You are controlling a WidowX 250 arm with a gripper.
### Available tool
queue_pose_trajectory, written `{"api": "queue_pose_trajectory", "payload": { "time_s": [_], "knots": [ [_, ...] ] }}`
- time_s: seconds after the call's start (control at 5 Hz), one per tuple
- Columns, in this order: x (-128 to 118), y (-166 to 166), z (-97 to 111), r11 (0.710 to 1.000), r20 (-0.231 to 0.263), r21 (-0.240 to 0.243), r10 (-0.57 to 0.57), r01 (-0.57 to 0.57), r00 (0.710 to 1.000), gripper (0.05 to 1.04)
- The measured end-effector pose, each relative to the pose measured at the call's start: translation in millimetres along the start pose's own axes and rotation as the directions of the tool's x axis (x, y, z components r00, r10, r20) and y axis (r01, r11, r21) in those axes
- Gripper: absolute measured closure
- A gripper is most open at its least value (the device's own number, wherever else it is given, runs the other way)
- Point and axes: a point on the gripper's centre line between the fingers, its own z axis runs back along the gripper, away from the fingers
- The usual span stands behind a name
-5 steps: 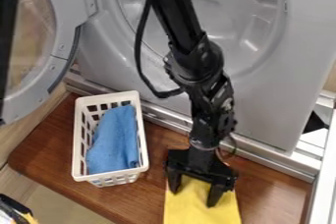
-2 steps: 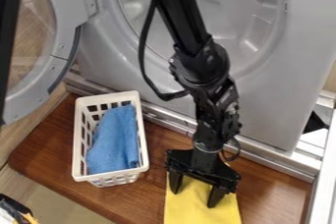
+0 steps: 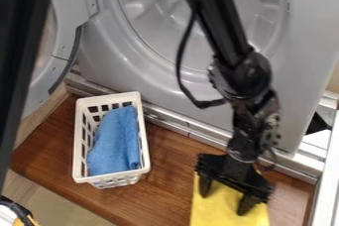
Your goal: Move the yellow cloth to the right side of the table
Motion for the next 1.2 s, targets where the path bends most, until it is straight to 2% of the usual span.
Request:
{"api": "queue_pose_trajectory", "payload": {
  "time_s": [0.2,0.6,1.0,1.2],
  "knots": [
    [3,-23,1,0.999,0.016,-0.025,-0.024,0.025,1.0,0.083],
    [7,-46,3,0.993,0.027,-0.036,-0.112,0.113,0.993,0.083],
    [2,-40,5,0.993,0.036,-0.021,-0.118,0.118,0.992,0.083],
    [3,-36,20,0.994,0.074,-0.023,-0.109,0.111,0.991,0.083]
  ]
}}
